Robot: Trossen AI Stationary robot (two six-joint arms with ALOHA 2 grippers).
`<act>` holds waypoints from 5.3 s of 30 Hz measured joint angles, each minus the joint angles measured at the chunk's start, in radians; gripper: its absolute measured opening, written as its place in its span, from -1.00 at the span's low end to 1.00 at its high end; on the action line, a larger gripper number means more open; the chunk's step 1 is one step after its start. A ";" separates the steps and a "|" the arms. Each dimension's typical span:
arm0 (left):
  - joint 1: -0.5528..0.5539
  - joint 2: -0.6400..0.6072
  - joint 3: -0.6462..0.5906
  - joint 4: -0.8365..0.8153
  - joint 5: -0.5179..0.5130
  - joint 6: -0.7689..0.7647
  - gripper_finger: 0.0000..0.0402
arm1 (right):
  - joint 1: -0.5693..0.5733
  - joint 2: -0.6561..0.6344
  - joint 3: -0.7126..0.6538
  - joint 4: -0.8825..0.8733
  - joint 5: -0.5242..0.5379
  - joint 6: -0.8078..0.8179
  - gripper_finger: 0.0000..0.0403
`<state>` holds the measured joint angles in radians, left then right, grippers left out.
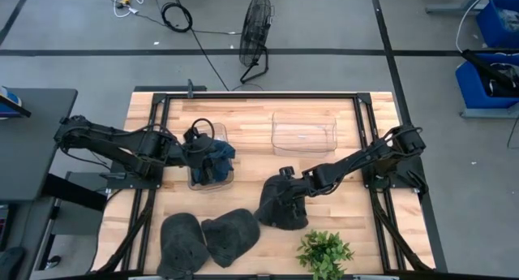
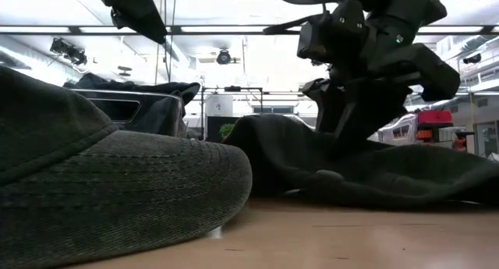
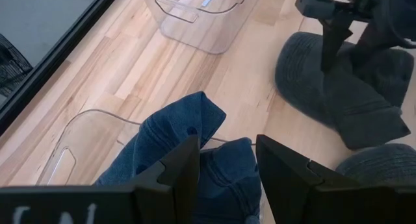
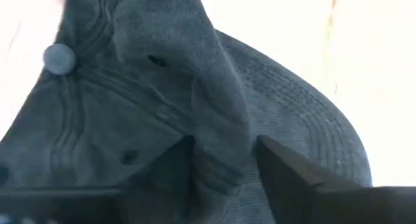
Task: Pick & Place hat
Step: Put the right black cap into the right transparent bin
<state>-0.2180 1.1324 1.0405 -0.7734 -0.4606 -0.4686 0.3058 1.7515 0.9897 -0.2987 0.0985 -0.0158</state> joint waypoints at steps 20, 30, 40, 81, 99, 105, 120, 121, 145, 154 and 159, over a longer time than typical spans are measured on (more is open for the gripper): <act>0.000 0.000 0.000 0.001 0.005 0.000 -0.22 | -0.061 -0.104 0.380 -0.485 0.171 0.377 -0.97; 0.000 0.000 0.000 0.000 0.007 0.008 -0.22 | -0.140 -0.315 0.420 -0.641 0.396 0.470 -0.98; 0.000 0.000 0.000 -0.001 0.007 0.010 -0.22 | -0.352 -0.475 0.138 -0.439 0.394 0.498 -0.99; 0.000 0.000 0.000 -0.001 0.007 0.011 -0.22 | -0.582 -0.489 -0.402 0.273 0.092 0.531 -0.54; -0.001 0.000 0.000 0.000 0.169 0.169 -0.22 | -0.543 -0.552 -0.118 0.014 0.051 0.391 -0.07; -0.061 0.013 0.000 0.080 0.312 0.271 -0.22 | -0.429 -0.552 -0.027 0.012 -0.014 0.339 -0.10; -0.240 0.349 -0.001 0.261 0.348 0.482 -0.22 | -0.340 -0.545 -0.020 -0.068 0.078 0.348 -0.11; -0.241 0.371 -0.001 0.264 0.358 0.482 -0.22 | -0.340 -0.545 -0.020 -0.070 0.078 0.348 -0.11; -0.250 0.537 0.000 0.330 0.591 0.362 -0.23 | -0.340 -0.545 -0.020 -0.146 0.077 0.347 -0.11; -0.252 0.575 0.000 0.304 0.592 0.376 -0.23 | -0.340 -0.545 -0.020 -0.155 0.078 0.347 -0.11; -0.253 0.583 0.000 0.311 0.584 0.428 -0.43 | -0.340 -0.545 -0.020 -0.155 0.078 0.347 -0.11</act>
<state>-0.4712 1.7149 1.0405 -0.4624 0.1237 -0.0403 -0.0345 1.2068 0.9699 -0.4535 0.1761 0.3309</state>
